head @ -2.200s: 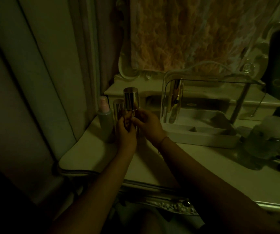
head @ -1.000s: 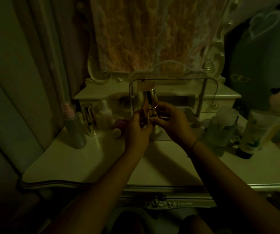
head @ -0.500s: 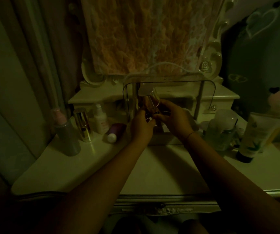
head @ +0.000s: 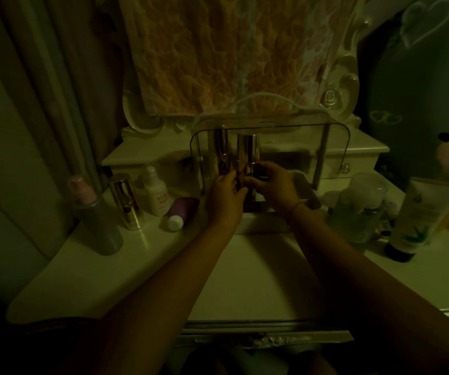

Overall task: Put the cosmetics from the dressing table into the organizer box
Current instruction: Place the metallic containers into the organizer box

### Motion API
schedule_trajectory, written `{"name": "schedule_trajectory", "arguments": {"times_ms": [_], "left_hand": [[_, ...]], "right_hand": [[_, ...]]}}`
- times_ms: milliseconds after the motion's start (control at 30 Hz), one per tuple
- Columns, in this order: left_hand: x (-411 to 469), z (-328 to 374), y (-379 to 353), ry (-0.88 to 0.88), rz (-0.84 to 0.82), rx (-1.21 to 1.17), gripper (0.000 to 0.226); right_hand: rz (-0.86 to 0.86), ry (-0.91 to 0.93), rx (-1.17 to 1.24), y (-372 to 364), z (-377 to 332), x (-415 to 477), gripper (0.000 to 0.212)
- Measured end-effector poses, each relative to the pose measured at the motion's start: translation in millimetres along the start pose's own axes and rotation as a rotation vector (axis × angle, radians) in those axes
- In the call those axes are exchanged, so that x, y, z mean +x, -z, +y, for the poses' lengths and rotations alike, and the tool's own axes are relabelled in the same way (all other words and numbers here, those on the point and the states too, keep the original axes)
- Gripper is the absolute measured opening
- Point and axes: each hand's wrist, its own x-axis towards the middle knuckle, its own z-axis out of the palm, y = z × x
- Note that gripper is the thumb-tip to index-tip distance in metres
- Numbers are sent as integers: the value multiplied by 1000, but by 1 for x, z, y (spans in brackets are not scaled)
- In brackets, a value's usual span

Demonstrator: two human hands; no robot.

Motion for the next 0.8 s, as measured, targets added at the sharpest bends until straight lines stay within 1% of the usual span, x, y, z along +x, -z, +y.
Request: {"name": "schedule_trajectory", "arguments": {"times_ms": [167,267,333,467,633,733,800], "left_hand": [[-5,-8,7,-26,0,107,47],[-10,-17,16,-44,28,188,41],[-13,-23,22,-79,47,233,35],[-19,-31,29,-169,-18,290,31],[-25,-31,35,-277,-75,345,25],[-27,-30,37,-292,-96,419,26],[-29,-30,38,-280,-110,452,26]], "right_hand": [[-17,-53,-44,-9,2,8,44],[-36,-97,-16,-12,3,13,43],[-48,-130,18,-13,4,15,37],[-72,-166,67,-13,6,17,33],[-101,-139,50,-13,8,19,34],[-112,-136,14,-15,10,21,39],[-114,-125,-28,-15,10,22,36]]}}
